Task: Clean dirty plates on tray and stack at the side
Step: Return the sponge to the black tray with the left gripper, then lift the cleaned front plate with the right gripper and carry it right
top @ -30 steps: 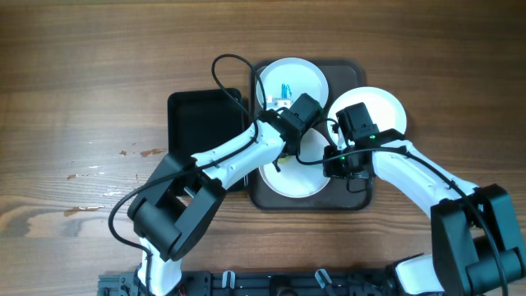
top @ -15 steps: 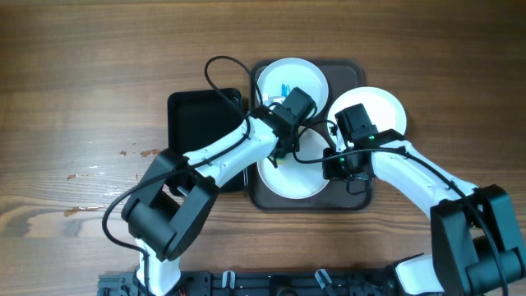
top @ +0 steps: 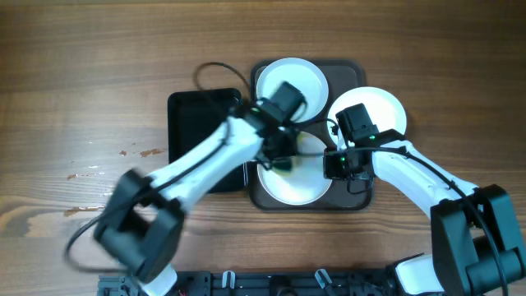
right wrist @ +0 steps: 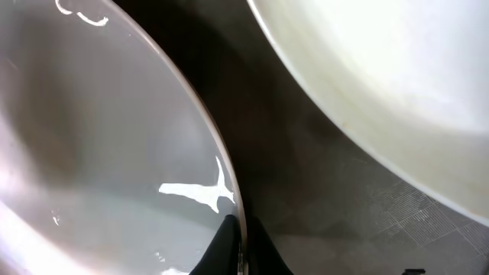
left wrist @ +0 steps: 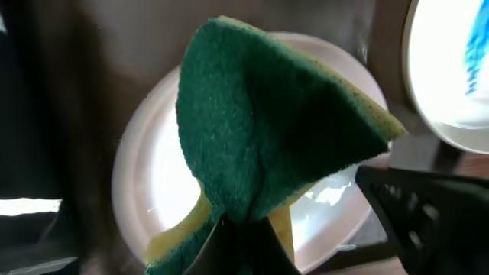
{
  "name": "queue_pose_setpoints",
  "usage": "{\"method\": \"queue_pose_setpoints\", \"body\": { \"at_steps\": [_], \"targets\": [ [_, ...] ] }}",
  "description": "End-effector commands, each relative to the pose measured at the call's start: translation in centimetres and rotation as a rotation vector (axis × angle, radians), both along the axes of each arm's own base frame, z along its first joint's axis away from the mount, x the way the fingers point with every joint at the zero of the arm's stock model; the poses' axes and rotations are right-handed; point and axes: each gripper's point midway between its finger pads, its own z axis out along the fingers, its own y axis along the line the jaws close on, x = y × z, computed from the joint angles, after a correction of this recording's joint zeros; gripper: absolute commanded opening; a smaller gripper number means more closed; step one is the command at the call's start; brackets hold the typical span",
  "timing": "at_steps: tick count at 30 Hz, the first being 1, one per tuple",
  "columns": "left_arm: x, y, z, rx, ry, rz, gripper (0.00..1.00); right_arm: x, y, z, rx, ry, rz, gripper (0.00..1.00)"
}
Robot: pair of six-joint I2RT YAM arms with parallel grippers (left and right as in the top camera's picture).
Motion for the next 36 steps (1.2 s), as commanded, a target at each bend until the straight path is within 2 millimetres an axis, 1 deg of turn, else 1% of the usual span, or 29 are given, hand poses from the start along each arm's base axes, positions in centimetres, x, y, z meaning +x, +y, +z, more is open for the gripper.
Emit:
{"method": "queue_pose_setpoints", "body": {
  "at_steps": [1,2,3,5,6,7,8,9,10,11,12,13,15,16,17,19,20,21,22,23,24,26,27,28,29,30,32,34,36],
  "targets": [
    [1.9,6.1,4.7,0.054,-0.107,0.123,0.04,-1.1,-1.4,-1.7,-0.078,0.039,-0.009,0.04],
    [2.1,8.3,5.1,0.096,-0.109,0.169,0.04,-1.1,-1.4,-1.7,-0.078,0.039,-0.009,0.04],
    [2.2,10.9,5.3,0.156,-0.106,0.222,0.04,-1.1,-1.4,-1.7,-0.078,0.038,-0.009,0.05],
    [2.5,15.8,5.0,0.288,-0.092,0.321,0.04,-0.7,-1.3,-1.7,-0.073,0.021,-0.001,0.04],
    [2.6,17.6,4.5,0.33,-0.087,0.358,0.04,-0.5,-1.2,-1.6,-0.07,0.01,0.002,0.04],
    [2.6,18.9,3.7,0.351,-0.072,0.389,0.04,-0.3,-1.0,-1.6,-0.063,0.002,0.002,0.04],
    [2.3,20.0,2.5,0.362,-0.047,0.415,0.04,0.0,-0.7,-1.5,-0.048,-0.01,0.003,0.04],
    [1.8,20.8,0.9,0.365,-0.021,0.434,0.04,0.4,-0.2,-1.4,-0.022,-0.025,0.006,0.07],
    [1.3,21.0,-1.4,0.342,0.003,0.451,0.04,0.9,0.6,-1.1,0.021,-0.044,0.013,0.1],
    [1.2,20.9,-2.2,0.323,0.006,0.452,0.04,1.1,1.0,-1.0,0.043,-0.051,0.016,0.04],
    [1.1,20.7,-3.0,0.308,0.001,0.453,0.04,1.2,1.3,-0.7,0.058,-0.05,0.019,0.04],
    [1.1,20.6,-3.2,0.304,0.0,0.452,0.05,1.3,1.3,-0.5,0.059,-0.045,0.018,0.04],
    [1.1,20.5,-2.8,0.297,-0.006,0.452,0.12,1.9,1.3,1.2,0.046,-0.039,0.014,0.04],
    [1.3,20.5,-2.4,0.291,-0.017,0.451,0.16,2.4,1.2,2.3,0.034,-0.053,0.013,0.05],
    [1.4,20.5,-1.9,0.286,-0.028,0.453,0.23,2.9,1.1,3.3,0.023,-0.067,0.012,0.04],
    [1.6,20.4,-0.3,0.27,-0.059,0.458,0.36,3.9,1.2,6.2,0.009,-0.087,0.04,0.04],
    [1.8,20.4,0.7,0.26,-0.077,0.46,0.41,4.3,1.4,7.6,0.006,-0.093,0.06,0.04],
    [1.9,20.4,2.0,0.245,-0.104,0.464,0.47,4.8,1.4,8.9,0.0,-0.102,0.062,0.04],
    [2.0,20.4,3.9,0.221,-0.147,0.473,0.56,5.4,1.6,10.7,0.006,-0.119,0.066,0.04],
    [2.0,20.4,4.9,0.204,-0.17,0.48,0.59,5.8,1.8,11.6,0.008,-0.133,0.076,0.04],
    [2.0,20.7,6.1,0.182,-0.199,0.492,0.66,6.3,1.9,12.7,0.011,-0.152,0.083,0.04],
    [1.7,21.7,9.0,0.134,-0.265,0.534,0.72,7.5,2.4,14.9,0.025,-0.203,0.09,0.04],
    [1.6,22.1,10.0,0.117,-0.289,0.553,0.77,7.9,2.8,15.8,0.033,-0.231,0.108,0.04],
    [1.3,22.8,11.3,0.096,-0.323,0.577,0.85,8.4,3.4,16.6,0.04,-0.26,0.124,0.04],
    [0.9,23.6,12.7,0.064,-0.361,0.61,1.0,8.9,4.2,17.4,0.051,-0.296,0.139,0.04],
    [0.5,24.0,13.6,0.038,-0.383,0.629,1.0,9.3,5.3,18.1,0.062,-0.334,0.161,0.04],
    [-0.6,25.3,15.5,-0.01,-0.427,0.678,1.0,10.0,7.0,18.6,0.036,-0.391,0.193,0.04],
    [-2.1,26.7,16.9,-0.021,-0.468,0.733,1.0,10.5,9.3,18.3,-0.002,-0.425,0.239,0.04],
    [-3.1,27.5,17.6,-0.021,-0.49,0.763,1.0,10.9,11.5,17.8,-0.036,-0.444,0.28,0.04]
  ]
}}
